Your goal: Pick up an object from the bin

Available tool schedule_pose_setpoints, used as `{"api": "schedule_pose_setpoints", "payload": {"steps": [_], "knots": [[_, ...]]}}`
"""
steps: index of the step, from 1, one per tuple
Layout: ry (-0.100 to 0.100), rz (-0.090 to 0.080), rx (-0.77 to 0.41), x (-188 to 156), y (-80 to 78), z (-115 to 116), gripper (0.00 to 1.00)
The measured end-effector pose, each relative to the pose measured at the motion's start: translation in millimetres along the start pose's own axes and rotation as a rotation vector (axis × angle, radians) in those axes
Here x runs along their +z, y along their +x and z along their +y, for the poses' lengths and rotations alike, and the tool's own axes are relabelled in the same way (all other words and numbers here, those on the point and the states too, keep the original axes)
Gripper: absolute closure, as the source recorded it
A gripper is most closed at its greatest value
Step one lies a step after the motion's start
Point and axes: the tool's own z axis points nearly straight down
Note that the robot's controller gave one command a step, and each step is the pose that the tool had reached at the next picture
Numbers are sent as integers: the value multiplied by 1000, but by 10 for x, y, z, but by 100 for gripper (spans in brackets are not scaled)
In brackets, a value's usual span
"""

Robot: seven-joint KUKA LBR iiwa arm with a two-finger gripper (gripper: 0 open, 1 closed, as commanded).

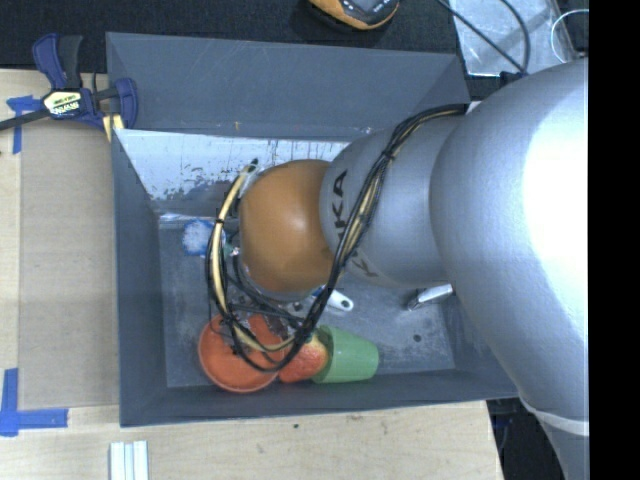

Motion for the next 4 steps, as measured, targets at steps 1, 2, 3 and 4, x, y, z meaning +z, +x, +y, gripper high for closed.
{"api": "schedule_pose_setpoints", "payload": {"steps": [1,2,3,4], "knots": [[0,3,-35,-63,7,1,100],[0,6,-38,-236,18,0,100],[0,1,-21,-398,3,-1,100],[0,-3,-23,-516,-6,0,100]]}}
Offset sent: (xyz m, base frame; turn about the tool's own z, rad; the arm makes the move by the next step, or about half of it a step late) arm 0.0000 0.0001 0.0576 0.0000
